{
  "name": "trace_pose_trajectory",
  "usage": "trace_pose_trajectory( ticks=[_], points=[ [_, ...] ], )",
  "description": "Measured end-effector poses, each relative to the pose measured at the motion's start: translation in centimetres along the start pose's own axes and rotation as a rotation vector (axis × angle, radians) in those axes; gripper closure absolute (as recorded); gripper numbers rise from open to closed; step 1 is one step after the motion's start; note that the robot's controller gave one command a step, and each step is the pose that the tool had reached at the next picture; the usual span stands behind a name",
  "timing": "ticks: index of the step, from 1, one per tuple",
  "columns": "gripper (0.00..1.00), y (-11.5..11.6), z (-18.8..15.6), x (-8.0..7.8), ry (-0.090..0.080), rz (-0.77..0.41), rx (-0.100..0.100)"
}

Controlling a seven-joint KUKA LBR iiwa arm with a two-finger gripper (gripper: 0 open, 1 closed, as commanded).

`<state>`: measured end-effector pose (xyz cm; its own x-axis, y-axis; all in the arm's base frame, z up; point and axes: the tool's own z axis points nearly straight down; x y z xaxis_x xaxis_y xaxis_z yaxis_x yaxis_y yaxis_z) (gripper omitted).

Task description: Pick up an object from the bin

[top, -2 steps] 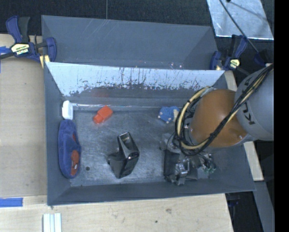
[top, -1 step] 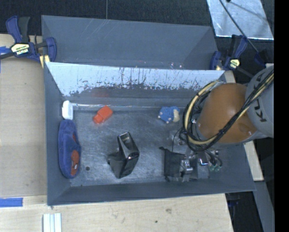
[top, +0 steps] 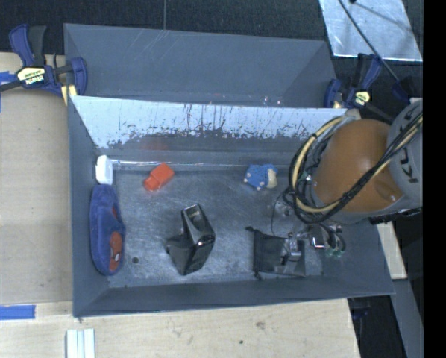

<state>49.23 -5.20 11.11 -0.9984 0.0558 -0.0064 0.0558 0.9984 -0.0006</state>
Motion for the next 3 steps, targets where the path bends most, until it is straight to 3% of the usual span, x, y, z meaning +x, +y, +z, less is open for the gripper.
trace_pose_trajectory(
  ticks=[1, 2, 3],
  points=[
    [0.0, 0.09, 4.32, 0.31, 0.008, 0.058, -0.001],
    [0.0, 0.06, 4.3, 0.25, 0.007, 0.056, -0.001],
    [1.0, 0.06, 4.3, 0.21, 0.006, 0.056, 0.0]
  ],
)
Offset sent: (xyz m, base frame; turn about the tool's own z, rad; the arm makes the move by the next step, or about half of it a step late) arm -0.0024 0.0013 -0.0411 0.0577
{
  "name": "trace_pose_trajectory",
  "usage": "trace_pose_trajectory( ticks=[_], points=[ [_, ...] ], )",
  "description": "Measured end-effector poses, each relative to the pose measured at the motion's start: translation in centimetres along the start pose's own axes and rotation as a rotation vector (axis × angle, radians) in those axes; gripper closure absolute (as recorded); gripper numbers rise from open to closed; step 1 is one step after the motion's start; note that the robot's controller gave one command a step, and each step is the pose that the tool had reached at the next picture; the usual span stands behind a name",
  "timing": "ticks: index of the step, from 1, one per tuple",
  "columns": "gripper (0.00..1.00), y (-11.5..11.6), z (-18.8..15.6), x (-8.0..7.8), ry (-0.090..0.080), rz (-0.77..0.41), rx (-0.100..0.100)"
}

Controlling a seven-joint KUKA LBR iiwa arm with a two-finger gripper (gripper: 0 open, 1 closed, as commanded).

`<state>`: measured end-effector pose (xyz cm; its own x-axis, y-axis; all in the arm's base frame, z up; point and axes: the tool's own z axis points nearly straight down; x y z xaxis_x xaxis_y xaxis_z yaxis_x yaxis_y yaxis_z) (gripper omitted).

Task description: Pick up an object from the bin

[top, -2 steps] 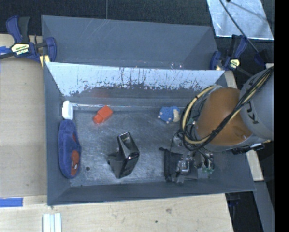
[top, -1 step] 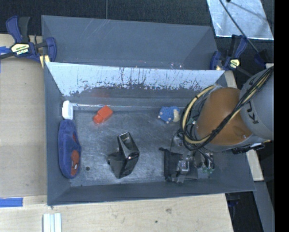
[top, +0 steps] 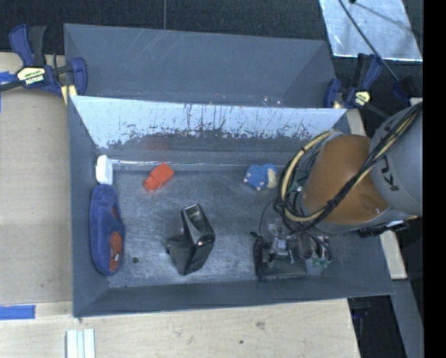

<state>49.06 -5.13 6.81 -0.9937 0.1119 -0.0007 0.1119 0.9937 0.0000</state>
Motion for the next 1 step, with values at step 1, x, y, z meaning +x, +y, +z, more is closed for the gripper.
trace_pose_trajectory(
  ticks=[1],
  points=[
    [1.0, -0.06, -8.86, -0.27, -0.01, -0.001, 0.0]
  ],
)
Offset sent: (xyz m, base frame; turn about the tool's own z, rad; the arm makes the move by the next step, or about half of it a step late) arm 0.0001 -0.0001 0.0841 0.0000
